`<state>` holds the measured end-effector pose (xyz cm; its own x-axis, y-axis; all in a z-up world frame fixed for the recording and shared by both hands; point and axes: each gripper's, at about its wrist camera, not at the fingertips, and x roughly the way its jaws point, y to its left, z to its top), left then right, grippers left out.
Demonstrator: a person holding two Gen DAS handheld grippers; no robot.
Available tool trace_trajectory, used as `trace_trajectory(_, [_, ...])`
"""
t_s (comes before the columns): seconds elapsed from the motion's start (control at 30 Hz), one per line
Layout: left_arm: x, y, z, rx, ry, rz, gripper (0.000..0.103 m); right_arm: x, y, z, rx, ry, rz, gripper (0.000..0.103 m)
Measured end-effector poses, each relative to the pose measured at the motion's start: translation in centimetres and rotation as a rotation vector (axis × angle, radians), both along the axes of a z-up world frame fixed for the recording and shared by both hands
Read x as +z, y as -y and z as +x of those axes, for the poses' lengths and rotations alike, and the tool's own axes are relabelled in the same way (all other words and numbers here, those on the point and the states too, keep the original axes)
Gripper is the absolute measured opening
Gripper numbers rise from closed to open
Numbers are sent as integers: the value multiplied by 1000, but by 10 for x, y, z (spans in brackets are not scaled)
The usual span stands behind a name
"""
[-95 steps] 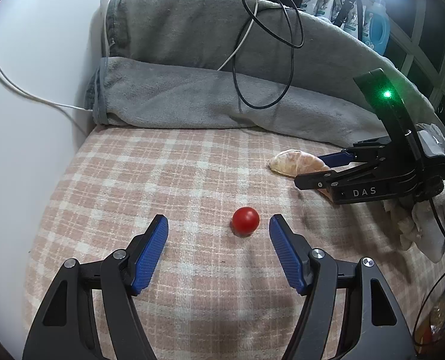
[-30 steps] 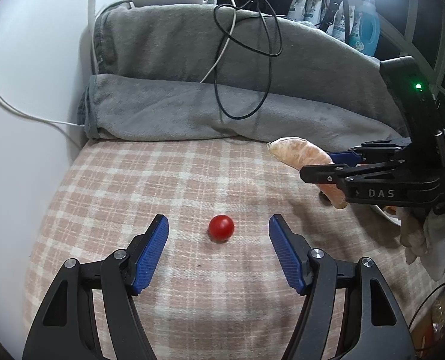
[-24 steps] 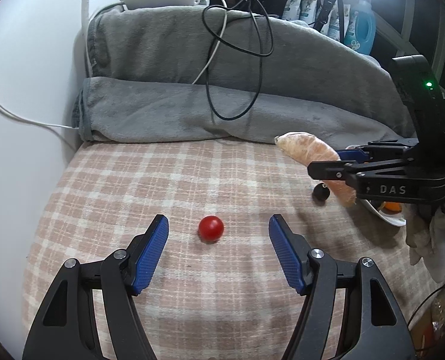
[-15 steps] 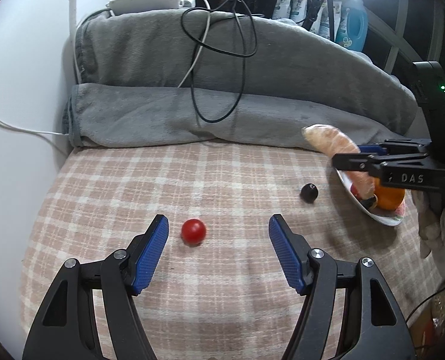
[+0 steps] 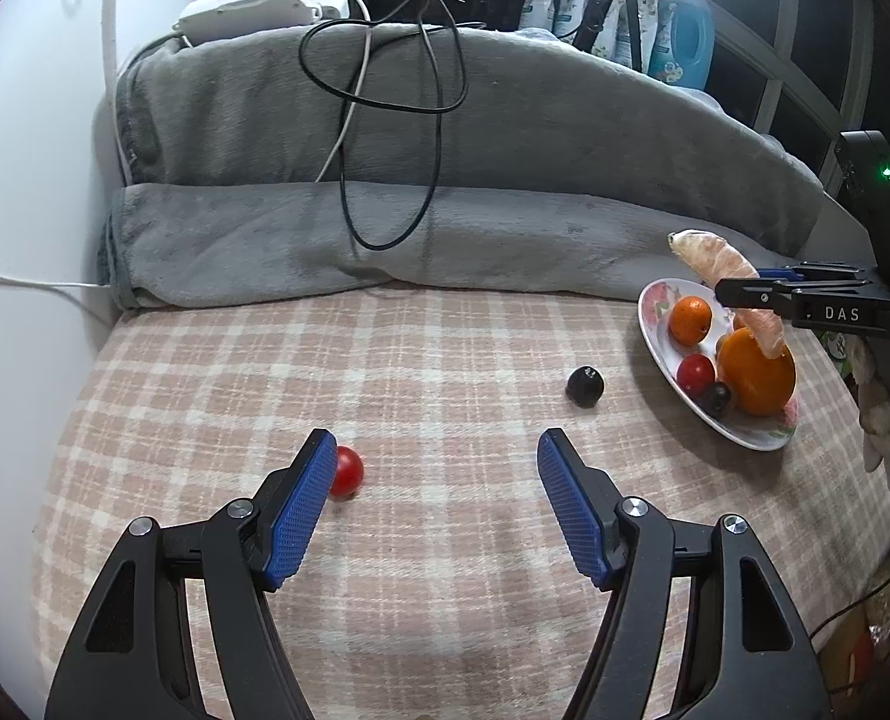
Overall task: Organize fruits
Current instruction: 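Carry the pomelo segment with the right tool onto the plate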
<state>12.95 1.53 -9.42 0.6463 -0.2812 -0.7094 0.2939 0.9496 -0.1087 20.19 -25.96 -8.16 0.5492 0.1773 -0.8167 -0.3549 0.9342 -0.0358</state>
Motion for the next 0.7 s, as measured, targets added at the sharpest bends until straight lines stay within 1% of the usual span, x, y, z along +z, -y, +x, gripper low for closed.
trace_trajectory(0.2, [1,6,-1,-9,3,4,69,-1,18,1,-24,-8,-38,39])
trace_trajectory(0.37, [2,9,0,-15,6,6,69,-3,30,2,-41,-20,-49,39])
trace_trajectory(0.7, [4,12,0,-30,11,9,69,-5,42,1,-52,-39,-38,39])
